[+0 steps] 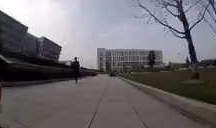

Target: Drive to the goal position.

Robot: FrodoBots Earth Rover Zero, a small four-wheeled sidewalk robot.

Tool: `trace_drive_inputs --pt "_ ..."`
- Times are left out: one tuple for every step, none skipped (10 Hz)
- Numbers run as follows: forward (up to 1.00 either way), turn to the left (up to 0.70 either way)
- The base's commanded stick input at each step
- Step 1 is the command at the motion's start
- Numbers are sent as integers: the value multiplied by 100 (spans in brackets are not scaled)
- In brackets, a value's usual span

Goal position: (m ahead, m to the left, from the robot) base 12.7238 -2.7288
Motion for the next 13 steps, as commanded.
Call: trace_drive_inputs --pt "70 0" --pt "70 0" --pt "70 0" --pt "70 0" --pt "70 0" --pt "70 0" --pt "70 0" --pt "70 0" --pt "70 0" --pt "70 0" --pt "70 0" --pt "70 0" --pt "70 0"
